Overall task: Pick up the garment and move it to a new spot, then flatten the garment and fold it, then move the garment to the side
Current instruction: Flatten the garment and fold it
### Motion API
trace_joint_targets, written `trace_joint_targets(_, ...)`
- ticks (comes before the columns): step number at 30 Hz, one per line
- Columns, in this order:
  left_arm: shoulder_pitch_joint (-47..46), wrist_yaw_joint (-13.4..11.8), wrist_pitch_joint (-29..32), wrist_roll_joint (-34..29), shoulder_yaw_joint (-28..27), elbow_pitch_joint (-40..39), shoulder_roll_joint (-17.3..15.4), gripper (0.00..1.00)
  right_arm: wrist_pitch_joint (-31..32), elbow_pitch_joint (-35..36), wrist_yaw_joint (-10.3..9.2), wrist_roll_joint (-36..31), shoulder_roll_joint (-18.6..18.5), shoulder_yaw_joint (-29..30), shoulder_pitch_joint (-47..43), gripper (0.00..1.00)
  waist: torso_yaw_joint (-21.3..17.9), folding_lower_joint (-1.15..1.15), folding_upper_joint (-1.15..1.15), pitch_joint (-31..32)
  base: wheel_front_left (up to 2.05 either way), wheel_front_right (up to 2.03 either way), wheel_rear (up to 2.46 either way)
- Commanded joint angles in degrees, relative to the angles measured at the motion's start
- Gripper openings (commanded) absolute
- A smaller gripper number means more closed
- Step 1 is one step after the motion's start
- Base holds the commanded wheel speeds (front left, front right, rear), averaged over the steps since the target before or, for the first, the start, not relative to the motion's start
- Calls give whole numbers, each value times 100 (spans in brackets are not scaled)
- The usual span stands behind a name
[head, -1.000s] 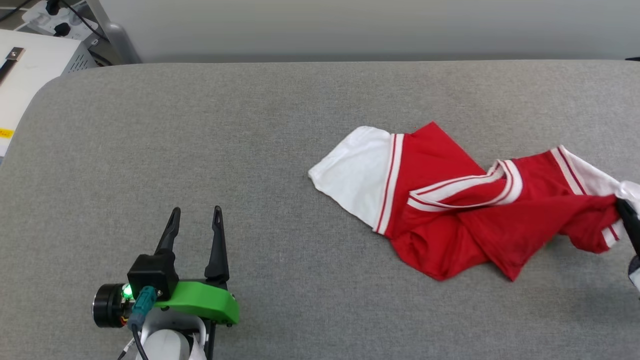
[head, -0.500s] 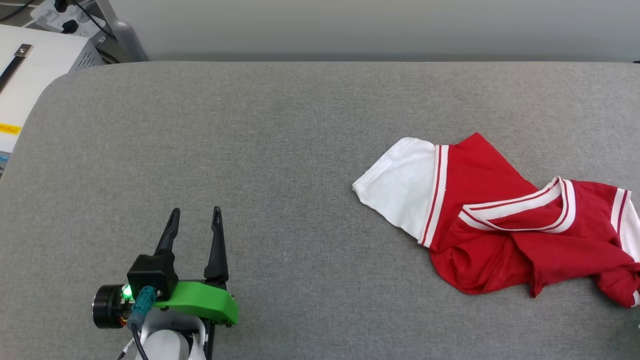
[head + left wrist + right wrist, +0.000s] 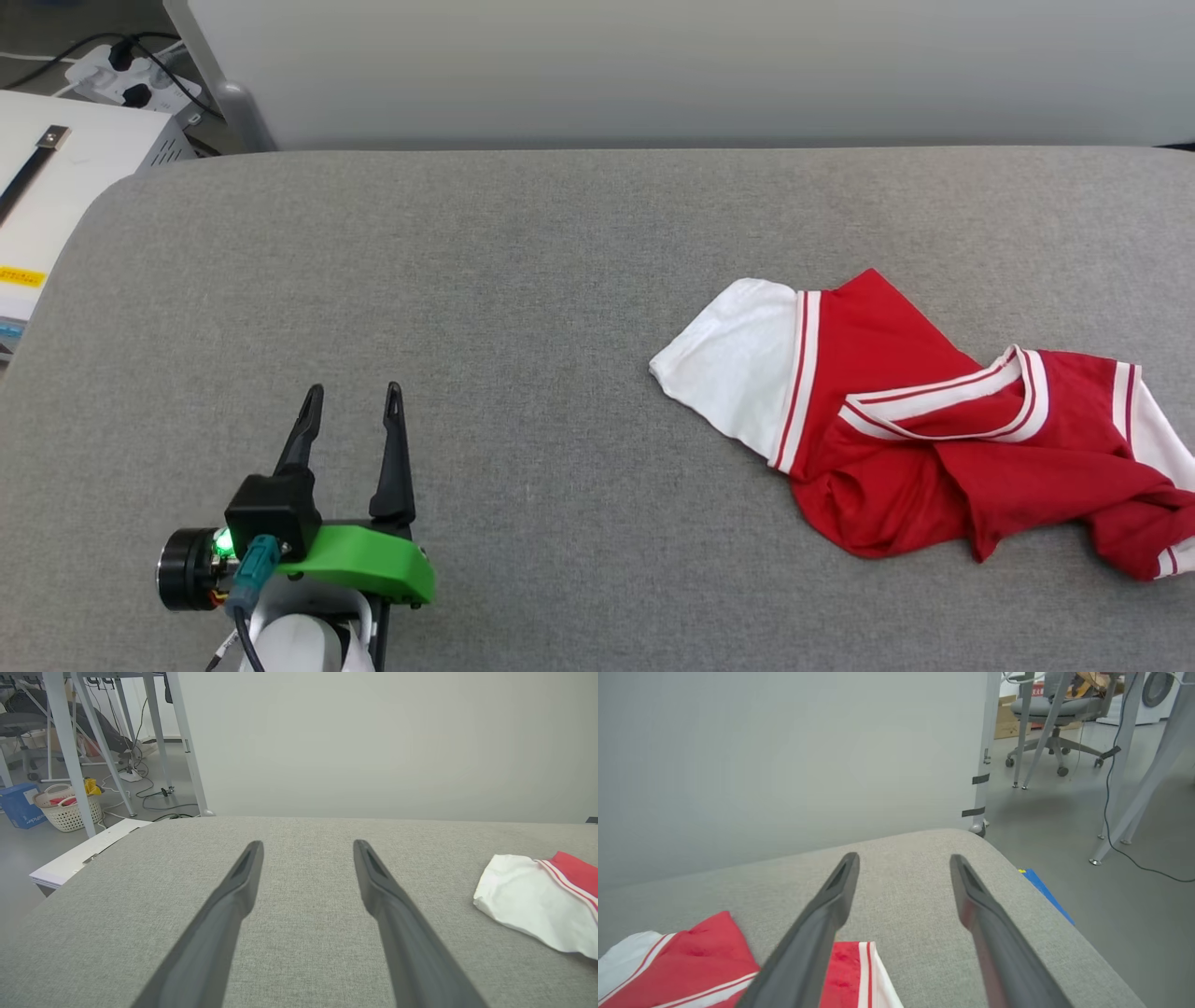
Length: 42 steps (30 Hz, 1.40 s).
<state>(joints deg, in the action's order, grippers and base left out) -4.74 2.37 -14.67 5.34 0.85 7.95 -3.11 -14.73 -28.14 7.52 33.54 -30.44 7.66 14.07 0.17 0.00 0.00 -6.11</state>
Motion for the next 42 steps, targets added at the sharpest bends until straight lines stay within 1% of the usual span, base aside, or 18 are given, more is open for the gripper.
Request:
trace_joint_targets(1,18,62,-33,-69,-37,-43,3,100,-26,451,-3,-408,363,225,-239,100,-7,0,0,37,0,0,0)
trace_joint_targets(3,-74,121,-33,-107,-36,-66,-33,100,-26,1161,-3,-978,802,528,-472,100,-4,0,0,60,0,0,0)
trace_joint_targets(5,-203,187,-33,-140,-12,-76,-78,100,-26,1789,-3,-1402,1237,662,-689,100,-2,0,0,71,0,0,0)
trace_joint_targets(7,-370,261,-33,-169,45,-73,-140,100,-26,2313,-3,-1746,1583,667,-882,100,1,0,0,70,0,0,0)
trace_joint_targets(9,-596,341,-33,-159,130,-41,-210,100,-26,2727,-3,-1977,1843,612,-1032,100,7,0,0,53,0,0,0)
trace_joint_targets(12,-1037,439,-33,-137,360,69,-360,100,-26,3152,-3,-2196,2068,353,-1207,100,3,0,0,1,0,0,0)
trace_joint_targets(16,-1902,501,-2,-4,855,405,-643,100,-27,3430,-3,-2360,2136,-157,-1263,100,-59,0,0,-142,0,0,0)
trace_joint_targets(20,-2950,509,389,461,1813,688,-1033,100,-27,3479,-3,-2473,2171,-611,-1231,100,-175,0,0,-341,0,0,0)
trace_joint_targets(23,-3733,510,958,1112,2740,824,-1319,100,-27,3422,-3,-2500,2206,-811,-1180,100,-283,0,0,-525,0,0,0)
trace_joint_targets(26,-4416,511,1641,1848,3572,888,-1538,100,-27,3397,-3,-2552,2210,-911,-1102,100,-403,0,0,-715,0,0,0)
trace_joint_targets(27,-4664,511,1950,2096,3916,916,-1622,100,-27,3383,-3,-2569,2213,-927,-1067,100,-445,0,0,-781,0,0,0)
trace_joint_targets(31,-5549,511,2873,2876,4962,991,-1821,100,-27,3371,-3,-2649,2217,-987,-909,100,-616,0,0,-1042,0,0,0)
trace_joint_targets(34,-6087,511,3730,3577,5757,1018,-1864,100,-27,3384,-3,-2708,2227,-1057,-782,100,-746,0,0,-1252,0,0,0)
trace_joint_targets(35,-6545,511,4396,4080,6458,1002,-1930,100,-27,3380,-3,-2730,2245,-1092,-661,100,-858,0,0,-1454,0,0,0)
trace_joint_targets(36,-6696,511,4620,4222,6722,1016,-1955,100,-27,3378,-3,-2748,2251,-1110,-611,100,-902,0,0,-1535,0,0,0)
trace_joint_targets(38,-6910,511,4966,4425,7034,1034,-1987,100,-27,3388,-3,-2773,2276,-1154,-516,100,-989,0,0,-1684,0,0,0)
trace_joint_targets(40,-7026,511,5283,4535,7182,1033,-1994,100,-27,3398,-3,-2788,2315,-1184,-436,100,-1064,0,0,-1830,0,0,0)
trace_joint_targets(42,-7056,511,5638,4497,7237,1005,-2026,100,-27,3403,-3,-2796,2355,-1214,-359,100,-1143,0,0,-1979,0,0,0)
